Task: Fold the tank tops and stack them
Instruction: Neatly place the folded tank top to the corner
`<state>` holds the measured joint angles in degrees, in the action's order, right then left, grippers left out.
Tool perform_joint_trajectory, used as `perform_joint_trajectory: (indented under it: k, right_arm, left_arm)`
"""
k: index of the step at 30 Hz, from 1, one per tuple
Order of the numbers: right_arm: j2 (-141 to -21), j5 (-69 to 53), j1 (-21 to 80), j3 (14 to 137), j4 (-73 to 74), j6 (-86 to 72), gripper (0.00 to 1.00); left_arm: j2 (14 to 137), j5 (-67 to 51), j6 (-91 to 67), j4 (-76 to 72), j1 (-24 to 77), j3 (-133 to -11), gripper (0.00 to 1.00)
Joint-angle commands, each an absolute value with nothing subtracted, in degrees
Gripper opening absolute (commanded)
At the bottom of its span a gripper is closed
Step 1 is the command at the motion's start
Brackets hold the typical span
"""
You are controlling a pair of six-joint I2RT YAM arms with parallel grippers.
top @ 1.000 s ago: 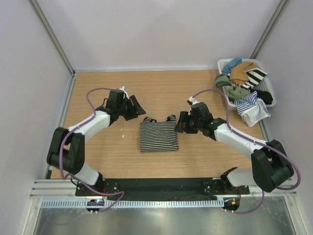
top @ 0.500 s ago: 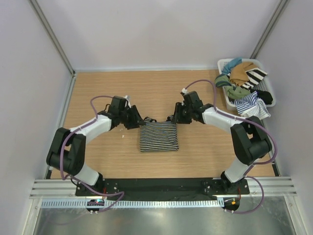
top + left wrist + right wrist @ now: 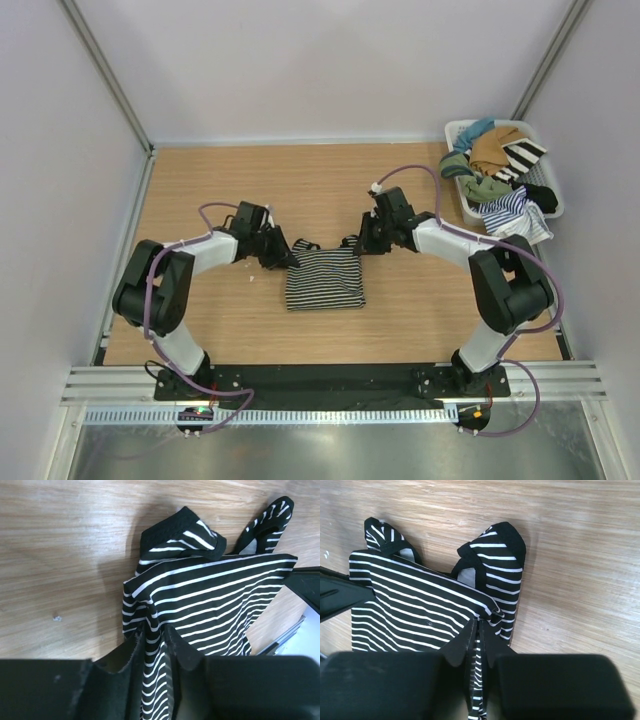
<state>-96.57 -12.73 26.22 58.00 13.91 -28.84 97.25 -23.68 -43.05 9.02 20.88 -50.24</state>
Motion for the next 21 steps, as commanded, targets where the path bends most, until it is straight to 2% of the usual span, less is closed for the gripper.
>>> perform_joint_trajectory:
  k: [1, 3, 6, 10, 13, 14, 15, 16, 18, 19, 21]
  right_arm:
    - [-97.12, -15.03, 25.32, 59.15, 12.22, -28.83, 0.09]
    - [-96.94, -15.64, 24.35, 59.50, 12.13, -28.57, 0.02]
    - [-97.21, -17.05, 22.24, 60.38, 12.39, -28.21, 0.01]
    - [-99.57, -18.10, 20.39, 61.26, 11.17, -27.95, 0.01]
    - [-103.53, -19.33, 19.95, 62.57, 9.94, -28.65, 0.03]
    - [-104.23, -19.68, 19.95, 62.75, 9.32, -29.35, 0.05]
    - [-105.20, -19.17, 20.04, 62.84, 8.45, -29.70, 0.09]
    - [-105.20, -18.55, 19.95, 62.84, 8.26, -29.97, 0.27]
    - [-103.98, -17.76, 20.04, 61.27, 6.52, -30.41, 0.39]
    - [-101.80, -17.75, 20.04, 60.48, 5.98, -30.32, 0.51]
    - [-99.59, -16.19, 20.21, 59.77, 7.80, -28.93, 0.60]
  left_arm:
    - [97.73, -25.58, -42.71, 5.80, 21.01, -52.38, 0.19]
    - [97.30, -24.96, -42.37, 5.80, 21.01, -52.65, 0.12]
    - [96.33, -22.68, -42.01, 5.19, 21.09, -52.29, 0.03]
    - [97.20, -20.66, -41.40, 2.30, 21.01, -52.03, 0.00]
    - [98.61, -18.99, -41.39, 0.36, 21.09, -51.51, 0.07]
    - [98.79, -18.90, -41.48, -1.48, 21.09, -51.07, 0.16]
    - [98.70, -18.37, -41.48, -2.02, 21.09, -50.80, 0.22]
    - [98.35, -17.93, -41.48, -2.72, 21.09, -50.54, 0.30]
    - [96.16, -17.49, -41.22, -2.72, 21.09, -49.66, 0.46]
    - [95.02, -16.71, -41.13, -2.20, 21.09, -48.96, 0.50]
    - [90.89, -15.91, -40.78, -1.15, 21.09, -48.25, 0.55]
